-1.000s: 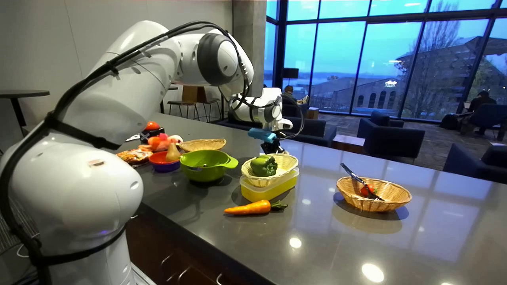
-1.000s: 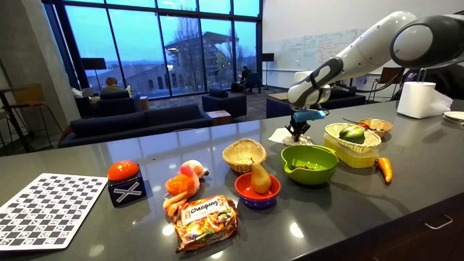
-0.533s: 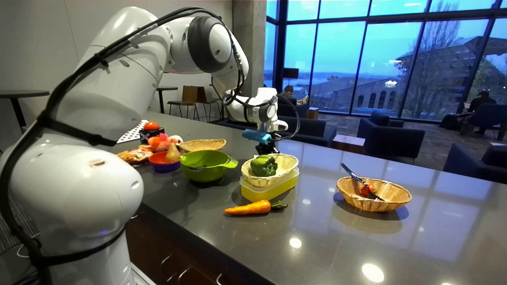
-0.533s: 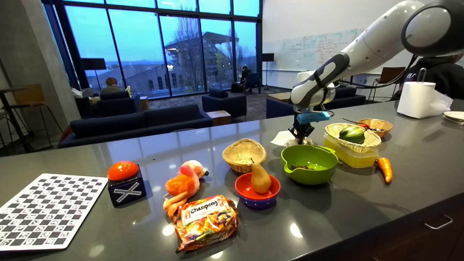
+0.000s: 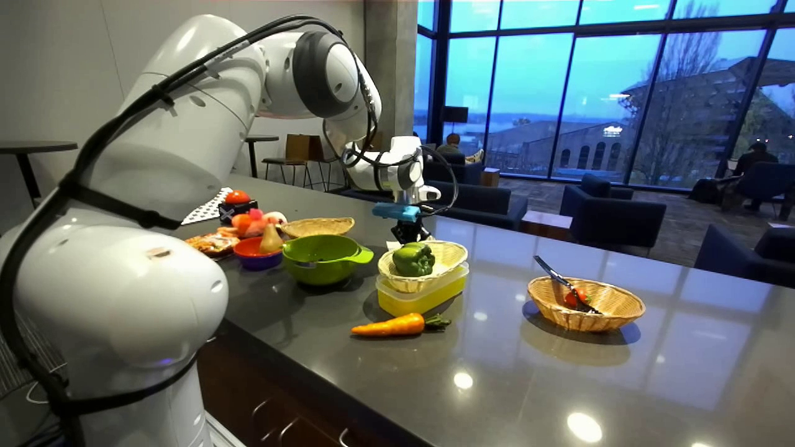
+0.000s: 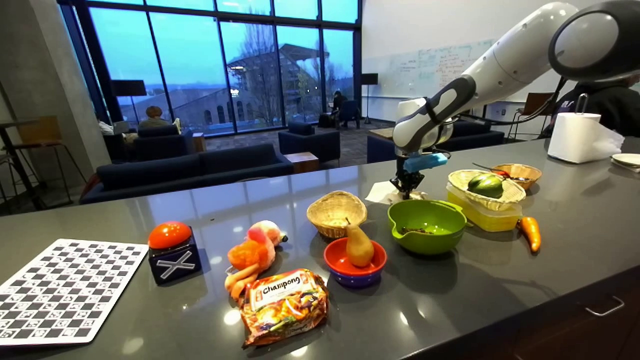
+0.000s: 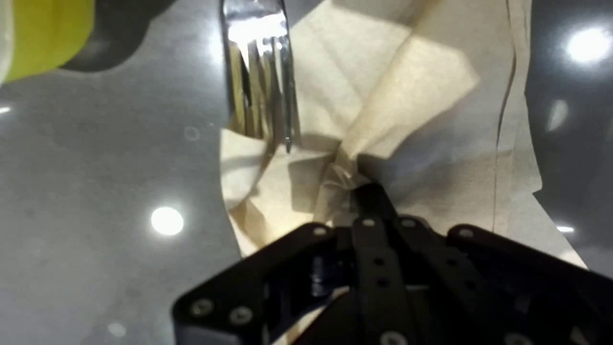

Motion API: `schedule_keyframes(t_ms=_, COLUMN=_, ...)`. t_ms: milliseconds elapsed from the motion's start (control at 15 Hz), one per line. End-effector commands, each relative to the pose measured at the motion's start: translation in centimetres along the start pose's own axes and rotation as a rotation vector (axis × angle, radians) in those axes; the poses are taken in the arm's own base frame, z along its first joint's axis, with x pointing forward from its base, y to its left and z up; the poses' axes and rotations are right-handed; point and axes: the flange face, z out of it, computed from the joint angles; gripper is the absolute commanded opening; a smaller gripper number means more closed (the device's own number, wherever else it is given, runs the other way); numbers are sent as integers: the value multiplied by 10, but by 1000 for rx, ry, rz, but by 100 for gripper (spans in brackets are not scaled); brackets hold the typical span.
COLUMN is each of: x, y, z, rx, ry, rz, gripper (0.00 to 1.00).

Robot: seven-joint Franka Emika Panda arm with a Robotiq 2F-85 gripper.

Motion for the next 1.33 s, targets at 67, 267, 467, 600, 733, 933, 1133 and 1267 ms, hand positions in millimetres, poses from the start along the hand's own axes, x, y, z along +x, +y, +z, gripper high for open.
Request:
schedule_keyframes(t_ms=67, x=15, y=-46, z=7, rx=-9, ry=3, rz=-127, gripper=0)
schedule_keyframes(t_ms=267, x=24, y=-76, z=5, rx=-8, ry=4, rz=-194, gripper=0)
schedule_keyframes(t_ms=467, x=32, y=-106, z=0, rx=-17, ry=6, rz=-266, gripper=0)
schedule_keyframes(t_ms=600, x=36, y=-127, z=-1, rx=-22, ry=0, rz=-320, gripper=0)
schedule_keyframes(t_ms=733, x=39, y=-144, z=-2, rx=-27, ry=-4, rz=-363, gripper=0)
schedule_keyframes(t_ms=933, x=42, y=-162, z=-4, rx=-31, ry=-9, rz=-410, gripper=0)
schedule_keyframes(t_ms=1133, x=48, y=-166, z=-4, rx=-32, ry=-12, rz=-426, gripper=0)
schedule_keyframes(t_ms=1267, x=51, y=-164, z=-4, rx=-33, ry=-13, rz=-422, gripper=0)
